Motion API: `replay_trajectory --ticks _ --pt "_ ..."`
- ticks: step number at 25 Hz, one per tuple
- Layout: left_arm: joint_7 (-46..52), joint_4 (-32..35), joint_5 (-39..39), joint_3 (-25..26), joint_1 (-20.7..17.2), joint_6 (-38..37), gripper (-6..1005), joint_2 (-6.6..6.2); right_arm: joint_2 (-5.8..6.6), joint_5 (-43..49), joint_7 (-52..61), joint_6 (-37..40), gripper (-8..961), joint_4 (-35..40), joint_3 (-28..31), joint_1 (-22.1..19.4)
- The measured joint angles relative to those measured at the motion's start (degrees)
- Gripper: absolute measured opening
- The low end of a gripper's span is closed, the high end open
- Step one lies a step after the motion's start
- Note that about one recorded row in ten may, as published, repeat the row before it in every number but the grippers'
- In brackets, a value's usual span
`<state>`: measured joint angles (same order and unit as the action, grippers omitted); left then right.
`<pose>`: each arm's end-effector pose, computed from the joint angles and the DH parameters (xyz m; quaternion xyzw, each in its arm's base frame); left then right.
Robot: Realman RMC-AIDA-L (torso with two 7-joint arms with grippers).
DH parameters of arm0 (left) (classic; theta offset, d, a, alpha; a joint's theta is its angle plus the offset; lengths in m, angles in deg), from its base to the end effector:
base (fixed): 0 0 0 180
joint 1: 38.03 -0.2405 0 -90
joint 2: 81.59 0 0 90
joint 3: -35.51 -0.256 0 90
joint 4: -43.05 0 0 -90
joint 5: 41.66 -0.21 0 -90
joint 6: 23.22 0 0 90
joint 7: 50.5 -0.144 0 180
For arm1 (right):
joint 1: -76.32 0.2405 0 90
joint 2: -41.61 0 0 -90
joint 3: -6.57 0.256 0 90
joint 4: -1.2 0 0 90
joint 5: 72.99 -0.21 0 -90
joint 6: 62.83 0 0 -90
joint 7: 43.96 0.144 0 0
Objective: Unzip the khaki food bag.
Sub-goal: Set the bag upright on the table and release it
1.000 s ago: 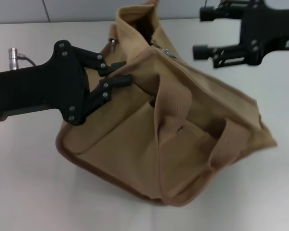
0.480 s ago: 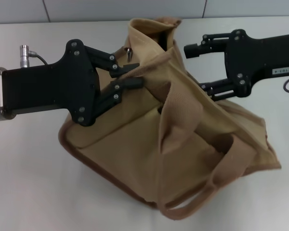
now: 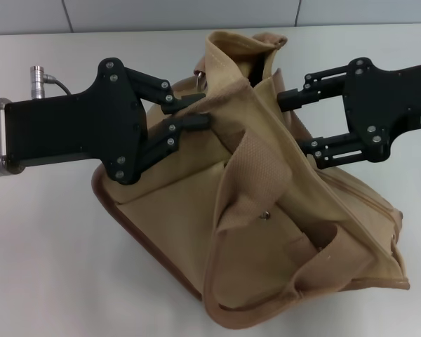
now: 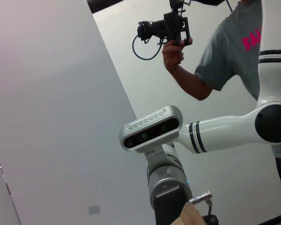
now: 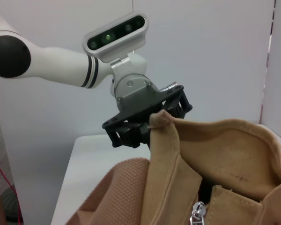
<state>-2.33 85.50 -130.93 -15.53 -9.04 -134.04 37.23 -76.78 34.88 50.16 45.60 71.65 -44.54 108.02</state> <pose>-0.1878 0.2972 0.0292 -0.8869 0.1738 -0.4153 0.1030 0.1567 0.3217 0.0627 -0.9788 0.0171 0.2021 0.0275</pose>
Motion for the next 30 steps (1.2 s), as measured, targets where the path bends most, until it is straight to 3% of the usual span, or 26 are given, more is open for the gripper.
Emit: replay_trajectory --ticks 2,16,30 --pt "0.0 0.0 0.0 -0.1 0.1 0.1 88 0.01 -0.15 0.9 0.2 -0.3 663 0.0 -0.1 0.2" --pt "0.0 0.0 0.6 -0.2 0.3 0.5 88 0.16 -0.77 4.6 0.9 -2.8 646 0.0 -7.2 2.2" --pt "0.0 0.0 1.5 -0.7 0.5 0.6 88 0.18 -0.93 5.1 1.2 -6.2 82 0.7 -7.7 1.5"
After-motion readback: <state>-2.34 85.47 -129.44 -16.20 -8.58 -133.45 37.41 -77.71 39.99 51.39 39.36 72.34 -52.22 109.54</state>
